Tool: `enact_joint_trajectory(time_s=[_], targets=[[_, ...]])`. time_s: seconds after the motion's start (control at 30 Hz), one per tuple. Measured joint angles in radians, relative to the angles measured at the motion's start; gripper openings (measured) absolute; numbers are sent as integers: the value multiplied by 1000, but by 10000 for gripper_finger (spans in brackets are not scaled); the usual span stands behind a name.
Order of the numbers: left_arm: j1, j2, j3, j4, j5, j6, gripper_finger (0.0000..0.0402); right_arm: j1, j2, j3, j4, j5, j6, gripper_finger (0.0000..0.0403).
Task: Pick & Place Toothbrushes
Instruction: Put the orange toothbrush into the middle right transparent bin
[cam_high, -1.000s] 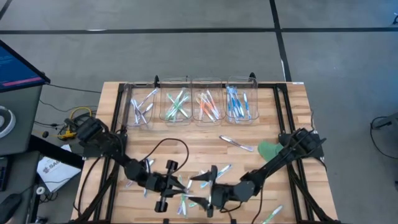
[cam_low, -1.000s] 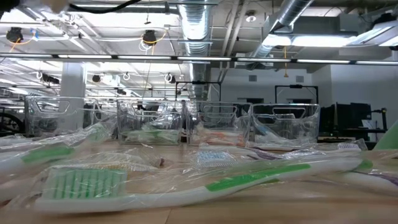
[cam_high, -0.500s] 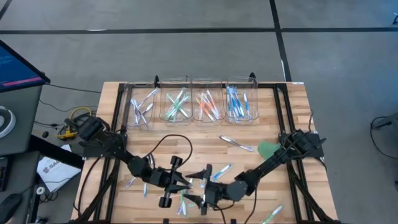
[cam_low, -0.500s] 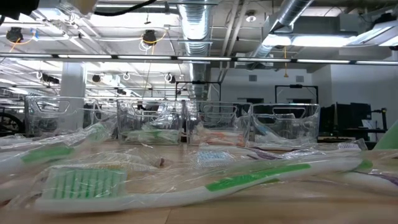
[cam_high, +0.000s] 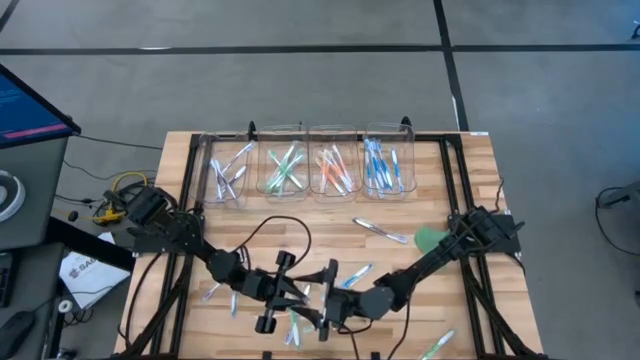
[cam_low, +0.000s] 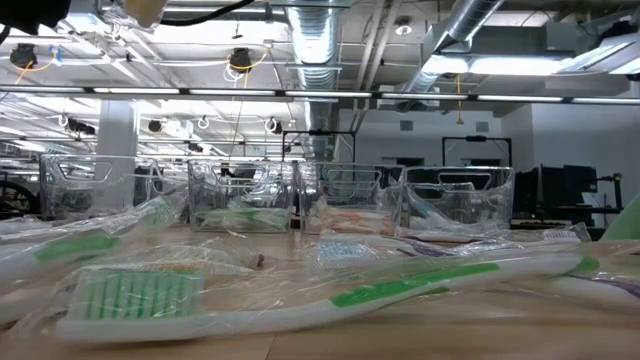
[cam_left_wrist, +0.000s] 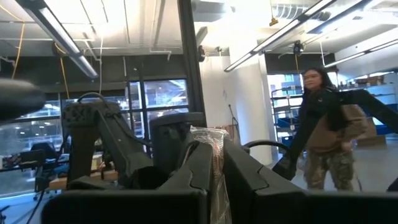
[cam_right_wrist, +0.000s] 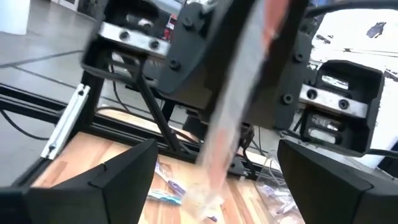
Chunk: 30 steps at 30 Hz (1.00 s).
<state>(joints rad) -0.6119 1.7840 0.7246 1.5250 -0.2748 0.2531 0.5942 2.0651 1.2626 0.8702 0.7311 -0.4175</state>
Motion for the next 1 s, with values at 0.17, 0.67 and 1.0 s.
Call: enact_joint_trajectory(time_s=[0.17,0.67,1.0], targets=[[14,0,0,-3,2,-5,12,-27,0,12,-27,-64,10,292],[14,-1,-1,-34,2,-35,42,-32,-2,12,-111,-73,-26,17],[7,-1,0,-26,-3,-75,100,4,-21,12,-246,47,-26,15]])
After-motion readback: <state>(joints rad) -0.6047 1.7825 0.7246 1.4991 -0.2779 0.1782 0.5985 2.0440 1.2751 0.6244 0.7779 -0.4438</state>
